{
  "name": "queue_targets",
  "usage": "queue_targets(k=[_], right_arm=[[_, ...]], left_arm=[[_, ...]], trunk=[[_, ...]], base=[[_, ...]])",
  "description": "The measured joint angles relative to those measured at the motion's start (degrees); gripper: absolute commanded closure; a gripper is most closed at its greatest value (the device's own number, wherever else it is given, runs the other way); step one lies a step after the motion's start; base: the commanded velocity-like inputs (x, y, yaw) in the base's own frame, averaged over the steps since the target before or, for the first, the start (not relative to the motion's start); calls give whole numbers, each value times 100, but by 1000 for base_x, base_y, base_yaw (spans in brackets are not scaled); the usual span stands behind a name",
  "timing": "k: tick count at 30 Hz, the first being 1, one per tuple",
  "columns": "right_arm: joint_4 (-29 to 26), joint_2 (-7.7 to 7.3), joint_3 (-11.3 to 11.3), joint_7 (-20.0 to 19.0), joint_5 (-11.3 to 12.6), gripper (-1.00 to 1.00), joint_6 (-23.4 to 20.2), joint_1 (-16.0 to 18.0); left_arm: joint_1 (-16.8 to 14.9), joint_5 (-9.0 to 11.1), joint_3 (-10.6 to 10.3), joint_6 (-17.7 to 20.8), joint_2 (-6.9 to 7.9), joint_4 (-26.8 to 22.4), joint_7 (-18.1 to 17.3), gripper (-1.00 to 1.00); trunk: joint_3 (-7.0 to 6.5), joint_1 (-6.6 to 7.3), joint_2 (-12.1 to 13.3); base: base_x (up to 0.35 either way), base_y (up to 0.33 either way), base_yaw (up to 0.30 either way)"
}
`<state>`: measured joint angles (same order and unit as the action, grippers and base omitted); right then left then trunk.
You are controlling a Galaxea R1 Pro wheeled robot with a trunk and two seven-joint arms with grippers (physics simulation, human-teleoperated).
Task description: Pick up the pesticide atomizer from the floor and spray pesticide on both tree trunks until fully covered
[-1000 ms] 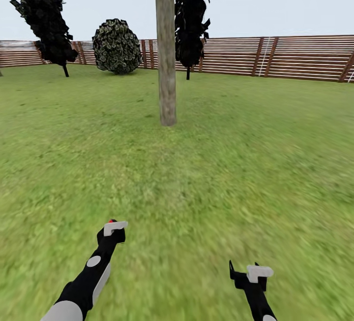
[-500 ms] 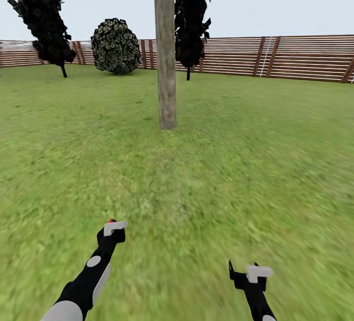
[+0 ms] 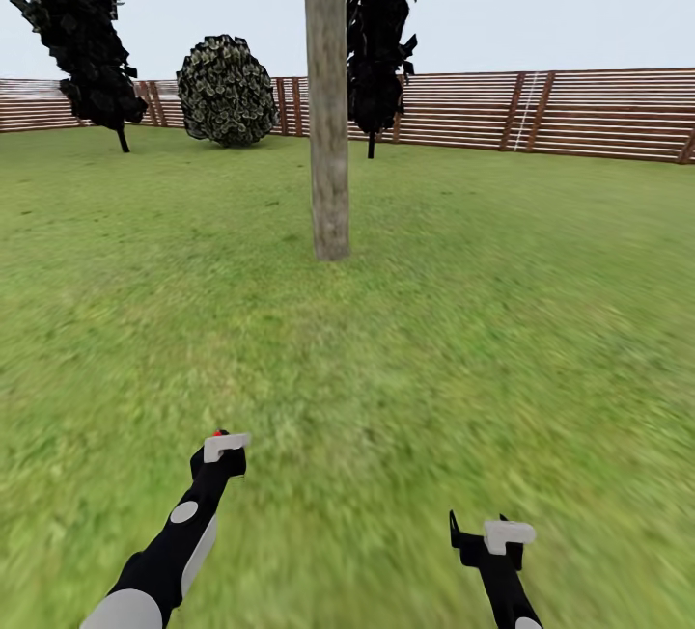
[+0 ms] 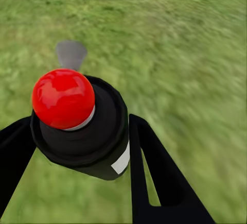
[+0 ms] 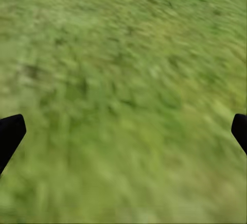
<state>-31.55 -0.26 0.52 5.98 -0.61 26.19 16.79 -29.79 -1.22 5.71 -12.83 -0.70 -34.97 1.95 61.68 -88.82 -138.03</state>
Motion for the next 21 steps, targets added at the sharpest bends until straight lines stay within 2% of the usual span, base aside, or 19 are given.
queue_targets(k=[21], right_arm=[[9,0,1,0,0,-100,0,0]], left_arm=[[0,0,0,0,0,2,0,100]], trunk=[[0,0,0]], base=[[339,79,0]])
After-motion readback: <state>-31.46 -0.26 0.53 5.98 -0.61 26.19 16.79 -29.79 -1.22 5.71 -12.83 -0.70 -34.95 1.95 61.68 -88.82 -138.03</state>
